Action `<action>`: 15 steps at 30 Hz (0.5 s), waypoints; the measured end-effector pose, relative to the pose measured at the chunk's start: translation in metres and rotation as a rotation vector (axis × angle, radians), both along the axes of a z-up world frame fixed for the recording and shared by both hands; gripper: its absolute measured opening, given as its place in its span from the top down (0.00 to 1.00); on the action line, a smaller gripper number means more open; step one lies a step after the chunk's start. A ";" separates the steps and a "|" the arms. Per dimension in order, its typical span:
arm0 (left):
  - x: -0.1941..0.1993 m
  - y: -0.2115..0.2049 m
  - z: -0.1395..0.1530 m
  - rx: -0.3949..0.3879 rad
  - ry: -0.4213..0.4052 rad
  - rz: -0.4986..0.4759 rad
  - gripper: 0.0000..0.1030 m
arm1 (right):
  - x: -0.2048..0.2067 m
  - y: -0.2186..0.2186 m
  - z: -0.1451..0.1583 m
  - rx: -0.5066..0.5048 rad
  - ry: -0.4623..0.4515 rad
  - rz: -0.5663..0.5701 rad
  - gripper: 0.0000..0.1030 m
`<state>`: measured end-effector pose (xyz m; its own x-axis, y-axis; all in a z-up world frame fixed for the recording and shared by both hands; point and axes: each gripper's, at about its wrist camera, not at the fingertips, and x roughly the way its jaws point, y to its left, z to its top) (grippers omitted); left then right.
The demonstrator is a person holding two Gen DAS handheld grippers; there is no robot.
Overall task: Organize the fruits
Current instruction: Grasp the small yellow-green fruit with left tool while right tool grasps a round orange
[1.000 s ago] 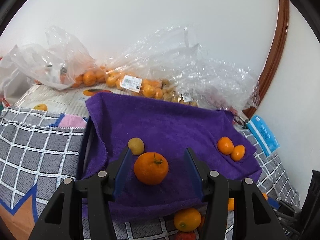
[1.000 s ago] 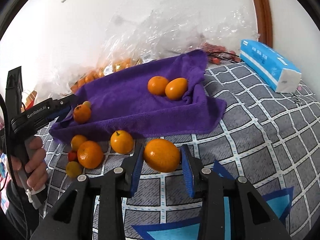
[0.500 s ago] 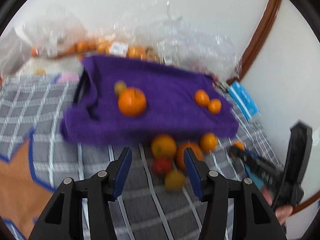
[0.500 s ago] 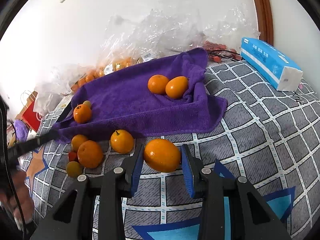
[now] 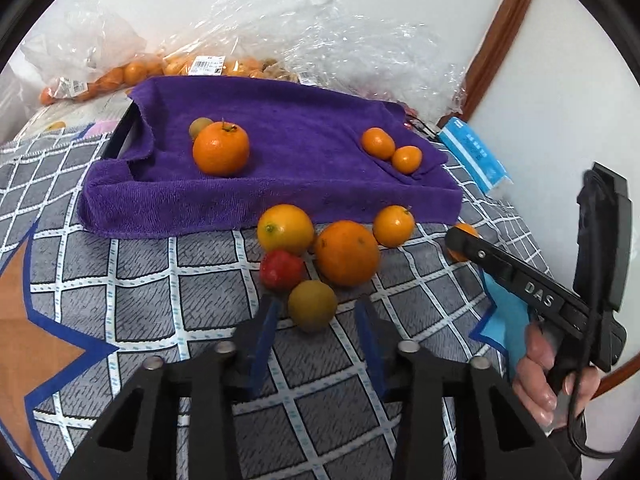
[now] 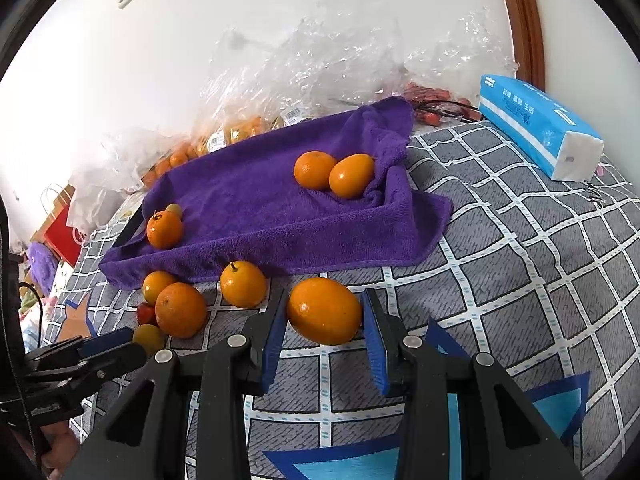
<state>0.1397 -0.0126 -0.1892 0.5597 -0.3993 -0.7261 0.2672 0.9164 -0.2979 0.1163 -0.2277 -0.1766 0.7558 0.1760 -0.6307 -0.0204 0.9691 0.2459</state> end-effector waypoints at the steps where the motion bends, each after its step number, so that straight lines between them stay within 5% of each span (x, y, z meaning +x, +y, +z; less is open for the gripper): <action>1: 0.001 0.001 -0.001 -0.005 0.008 0.004 0.76 | 0.000 0.000 0.000 0.001 0.000 0.002 0.64; 8: -0.009 0.023 0.008 -0.027 0.009 0.042 0.75 | -0.002 -0.001 0.001 -0.001 -0.002 -0.010 0.64; 15: 0.002 0.054 0.005 0.092 0.013 0.158 0.73 | -0.001 0.000 0.000 -0.012 0.002 -0.005 0.64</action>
<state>0.1414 0.0410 -0.1838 0.6002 -0.2385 -0.7635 0.1145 0.9703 -0.2130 0.1152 -0.2275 -0.1762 0.7556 0.1644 -0.6341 -0.0147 0.9720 0.2344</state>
